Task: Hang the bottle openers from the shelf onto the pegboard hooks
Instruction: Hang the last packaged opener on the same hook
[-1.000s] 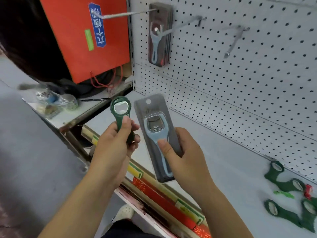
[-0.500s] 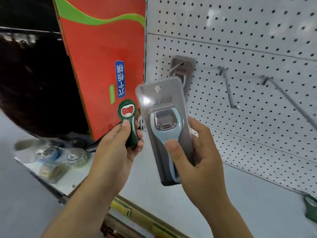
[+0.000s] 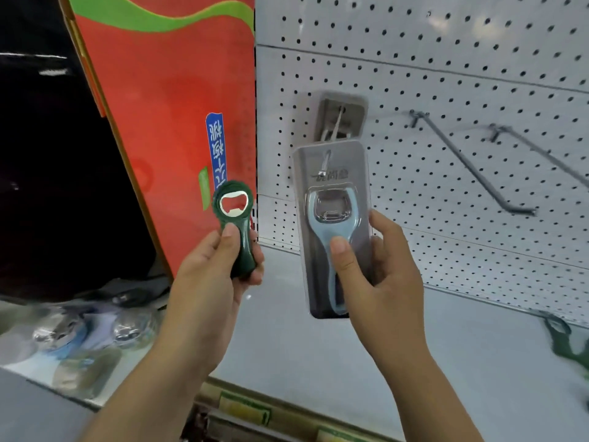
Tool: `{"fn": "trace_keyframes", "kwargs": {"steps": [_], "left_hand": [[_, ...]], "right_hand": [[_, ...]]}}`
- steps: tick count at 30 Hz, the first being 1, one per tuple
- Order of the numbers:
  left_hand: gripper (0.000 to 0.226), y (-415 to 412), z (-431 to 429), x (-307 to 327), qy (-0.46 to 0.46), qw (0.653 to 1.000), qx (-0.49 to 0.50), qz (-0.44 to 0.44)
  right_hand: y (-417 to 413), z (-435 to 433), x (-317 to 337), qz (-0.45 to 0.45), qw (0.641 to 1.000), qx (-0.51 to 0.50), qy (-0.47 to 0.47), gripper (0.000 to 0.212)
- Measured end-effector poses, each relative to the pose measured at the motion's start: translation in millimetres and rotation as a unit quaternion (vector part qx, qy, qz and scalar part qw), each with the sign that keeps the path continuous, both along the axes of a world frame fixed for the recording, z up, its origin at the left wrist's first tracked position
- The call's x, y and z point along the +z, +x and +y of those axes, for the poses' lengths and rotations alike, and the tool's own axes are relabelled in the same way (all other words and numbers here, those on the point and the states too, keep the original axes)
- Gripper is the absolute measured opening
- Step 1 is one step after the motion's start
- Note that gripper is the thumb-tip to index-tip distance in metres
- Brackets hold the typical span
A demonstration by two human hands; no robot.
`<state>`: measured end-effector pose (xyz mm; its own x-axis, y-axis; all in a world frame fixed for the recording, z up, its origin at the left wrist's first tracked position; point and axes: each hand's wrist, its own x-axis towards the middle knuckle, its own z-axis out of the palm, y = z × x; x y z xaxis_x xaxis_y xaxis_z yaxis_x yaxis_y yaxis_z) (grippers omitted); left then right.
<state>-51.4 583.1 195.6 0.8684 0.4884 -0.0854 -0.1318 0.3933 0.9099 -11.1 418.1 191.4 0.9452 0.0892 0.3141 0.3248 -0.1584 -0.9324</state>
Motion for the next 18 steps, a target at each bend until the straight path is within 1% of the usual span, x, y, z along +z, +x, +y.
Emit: {"fn": "trace_keyframes", "kwargs": {"steps": [4,8,14,17,18], "left_hand": [[0.027,6.4,0.2,0.9,-0.002,1.0,-0.019,0.001],[0.028,5.7,3.5,-1.7,0.007,0.999,-0.041,-0.004],[0.029,8.8,8.2,-3.5,0.026,0.995,-0.092,-0.006],[0.029,11.3,5.6,-3.0,0.035,0.994,-0.108,-0.006],[0.03,11.9,5.3,-3.4,0.035,0.993,-0.11,-0.007]], "right_hand": [[39.4,9.1,7.2,0.009,0.998,-0.048,-0.042,0.028],[81.4,20.0,6.3,0.027,0.994,-0.077,-0.073,0.032],[136.2,28.3,-1.6,0.059,0.991,-0.089,-0.078,0.044],[156.6,30.2,-3.7,0.051,0.991,-0.08,-0.09,0.034],[162.0,30.7,-3.0,0.052,0.991,-0.08,-0.089,0.035]]}}
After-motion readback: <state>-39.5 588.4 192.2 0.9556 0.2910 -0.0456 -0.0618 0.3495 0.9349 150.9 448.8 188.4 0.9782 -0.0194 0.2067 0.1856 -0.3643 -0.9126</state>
